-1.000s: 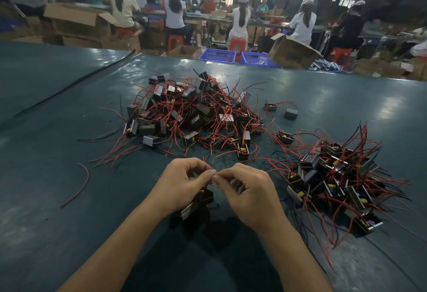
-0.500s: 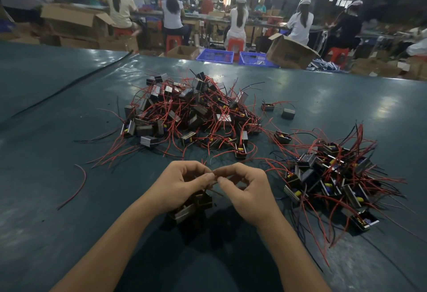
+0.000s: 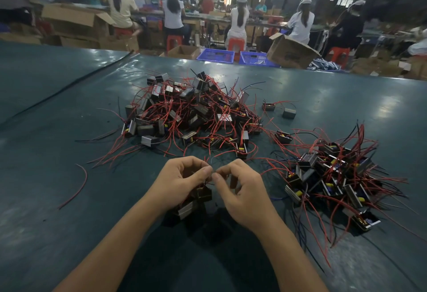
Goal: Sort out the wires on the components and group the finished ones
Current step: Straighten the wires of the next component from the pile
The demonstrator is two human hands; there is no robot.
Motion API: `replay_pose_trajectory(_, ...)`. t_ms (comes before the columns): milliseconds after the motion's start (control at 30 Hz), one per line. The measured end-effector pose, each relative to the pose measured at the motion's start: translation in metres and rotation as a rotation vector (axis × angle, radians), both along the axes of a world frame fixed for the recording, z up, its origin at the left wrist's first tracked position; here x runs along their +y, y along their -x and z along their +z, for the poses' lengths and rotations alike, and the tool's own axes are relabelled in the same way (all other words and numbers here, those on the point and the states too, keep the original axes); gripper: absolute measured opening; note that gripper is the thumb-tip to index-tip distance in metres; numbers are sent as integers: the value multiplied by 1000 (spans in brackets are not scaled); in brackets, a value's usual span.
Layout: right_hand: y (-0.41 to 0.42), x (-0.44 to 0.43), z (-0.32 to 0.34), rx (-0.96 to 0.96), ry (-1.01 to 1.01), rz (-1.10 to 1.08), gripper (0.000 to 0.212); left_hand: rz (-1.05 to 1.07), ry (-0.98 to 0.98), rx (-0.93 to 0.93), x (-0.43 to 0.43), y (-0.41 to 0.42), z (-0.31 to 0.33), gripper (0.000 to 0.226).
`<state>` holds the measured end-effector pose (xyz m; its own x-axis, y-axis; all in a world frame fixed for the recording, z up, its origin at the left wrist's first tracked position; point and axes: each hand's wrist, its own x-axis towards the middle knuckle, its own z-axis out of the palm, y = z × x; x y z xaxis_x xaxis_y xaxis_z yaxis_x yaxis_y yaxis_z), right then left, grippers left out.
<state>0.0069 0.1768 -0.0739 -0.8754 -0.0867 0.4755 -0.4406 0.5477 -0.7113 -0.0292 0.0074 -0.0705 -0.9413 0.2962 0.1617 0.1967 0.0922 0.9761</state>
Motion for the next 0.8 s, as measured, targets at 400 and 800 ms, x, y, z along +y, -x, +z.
replay_pose_trajectory(400,0,-2,0,213,-42,-55,17,-34,3,65,-1,0,5,7)
replay_pose_trajectory(800,2,-6,7,-321,458,43,32,-168,93,132,-6,-2,7,4)
